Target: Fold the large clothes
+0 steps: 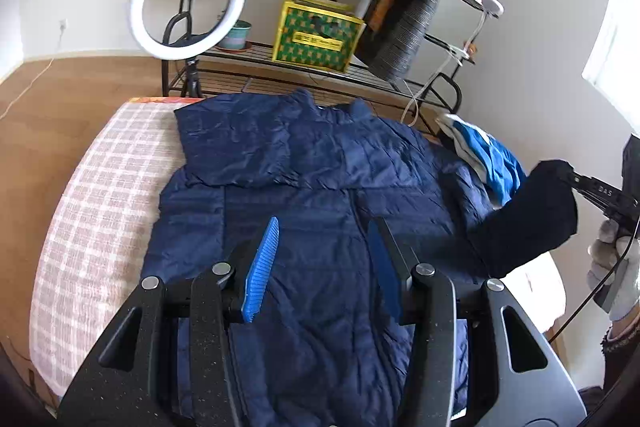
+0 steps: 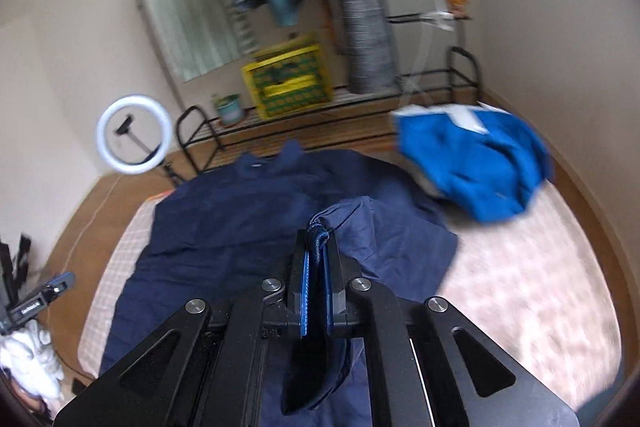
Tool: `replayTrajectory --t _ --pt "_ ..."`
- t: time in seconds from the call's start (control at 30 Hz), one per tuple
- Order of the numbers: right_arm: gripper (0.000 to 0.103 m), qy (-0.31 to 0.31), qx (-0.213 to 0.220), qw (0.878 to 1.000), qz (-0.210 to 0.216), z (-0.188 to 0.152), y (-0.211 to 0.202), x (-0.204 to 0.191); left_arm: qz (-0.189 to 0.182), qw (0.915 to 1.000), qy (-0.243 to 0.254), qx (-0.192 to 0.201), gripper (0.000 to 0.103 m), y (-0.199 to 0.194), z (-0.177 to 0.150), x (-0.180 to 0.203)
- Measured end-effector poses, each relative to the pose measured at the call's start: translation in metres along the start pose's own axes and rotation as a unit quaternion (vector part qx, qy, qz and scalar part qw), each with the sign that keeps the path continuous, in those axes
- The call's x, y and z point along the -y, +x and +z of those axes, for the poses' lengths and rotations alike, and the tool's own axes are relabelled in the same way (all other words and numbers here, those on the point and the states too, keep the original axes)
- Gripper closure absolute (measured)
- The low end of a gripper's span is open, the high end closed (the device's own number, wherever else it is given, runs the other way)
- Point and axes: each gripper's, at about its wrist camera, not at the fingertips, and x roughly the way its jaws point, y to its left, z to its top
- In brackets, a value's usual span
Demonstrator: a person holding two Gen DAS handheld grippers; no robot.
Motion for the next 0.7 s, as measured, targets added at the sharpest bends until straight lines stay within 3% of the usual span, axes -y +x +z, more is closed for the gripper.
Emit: replayTrajectory --t 0.2,0.4,0.7 --pt "0.099 -0.053 -0.035 0.997 0.043 0.013 0.085 -0.074 0.017 0.9993 -0.032 -0.001 0.055 0.027 0.013 -0.05" --pt "0.099 -0.093 -0.083 0.99 0.073 0.002 0.175 -0.142 0.035 0.9976 -0.059 -0.009 0.055 0.057 0.015 -0.095" --pt "0.098 -0.118 -0.14 0.977 0.104 -0.02 0.273 -0.192 0.042 0.9963 -0.065 -0.037 0.055 0.106 0.008 -0.121"
